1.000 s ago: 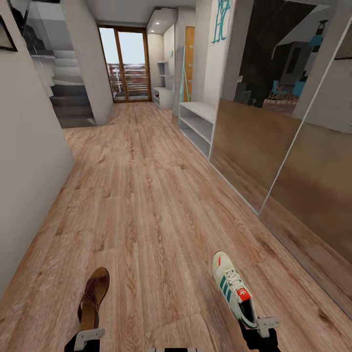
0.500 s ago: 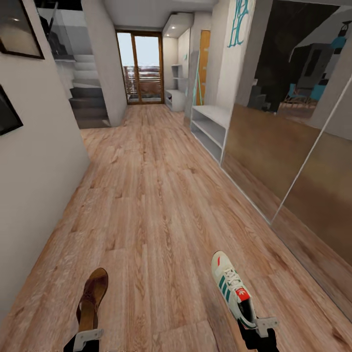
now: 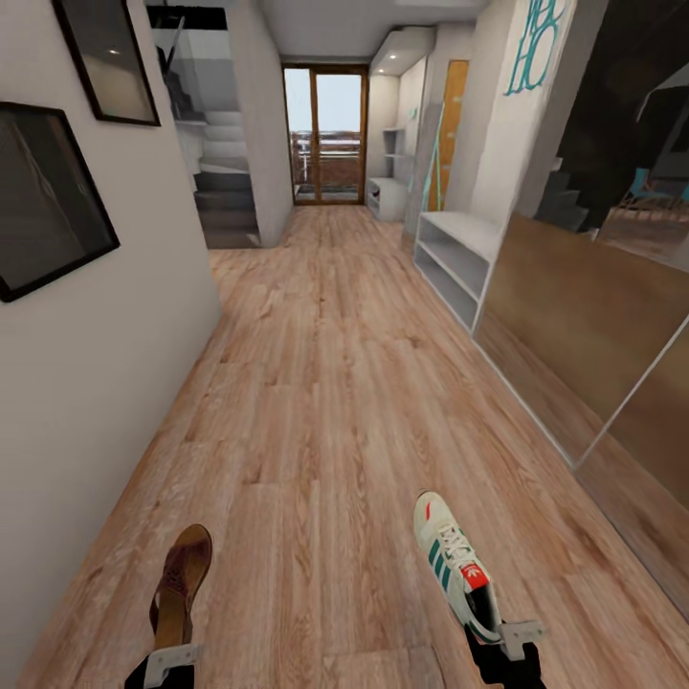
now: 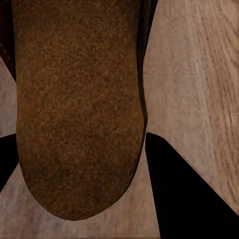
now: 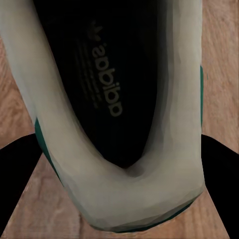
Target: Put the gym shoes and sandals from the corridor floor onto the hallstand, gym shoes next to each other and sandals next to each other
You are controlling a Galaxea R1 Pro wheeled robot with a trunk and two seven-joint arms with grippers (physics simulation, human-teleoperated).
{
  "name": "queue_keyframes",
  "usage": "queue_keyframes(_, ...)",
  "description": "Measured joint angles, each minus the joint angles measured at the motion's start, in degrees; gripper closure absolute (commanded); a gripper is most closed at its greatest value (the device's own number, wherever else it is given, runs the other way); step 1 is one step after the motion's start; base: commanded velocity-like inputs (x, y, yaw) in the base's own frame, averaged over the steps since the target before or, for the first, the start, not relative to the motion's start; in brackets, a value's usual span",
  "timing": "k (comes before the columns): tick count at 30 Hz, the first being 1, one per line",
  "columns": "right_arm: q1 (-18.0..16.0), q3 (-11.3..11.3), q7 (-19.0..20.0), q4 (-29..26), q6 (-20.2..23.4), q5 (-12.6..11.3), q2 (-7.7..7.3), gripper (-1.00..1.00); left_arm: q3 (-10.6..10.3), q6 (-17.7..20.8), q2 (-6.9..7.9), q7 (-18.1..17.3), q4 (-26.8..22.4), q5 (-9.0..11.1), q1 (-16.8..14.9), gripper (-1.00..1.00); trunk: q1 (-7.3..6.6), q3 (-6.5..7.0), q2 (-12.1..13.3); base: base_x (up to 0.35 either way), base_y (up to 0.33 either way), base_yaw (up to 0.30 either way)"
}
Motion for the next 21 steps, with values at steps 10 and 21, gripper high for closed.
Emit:
queue_keyframes(10,0.0,0.0,0.0,0.0,0.0,0.0,-0.05,1.0,0.0,0.0,0.0,0.0,0.0,0.0,0.0,1.0,-0.66,0.95,1.2,0.0,0.0,0.25)
queue_keyframes(21,0.0,0.0,0.0,0.0,0.0,0.0,-0.16,1.0,0.0,-0.1,-0.12,0.0,0.1,0.0,0.0,1.0,-0.7,1.56,1.2,0.211,-0.004,0.172)
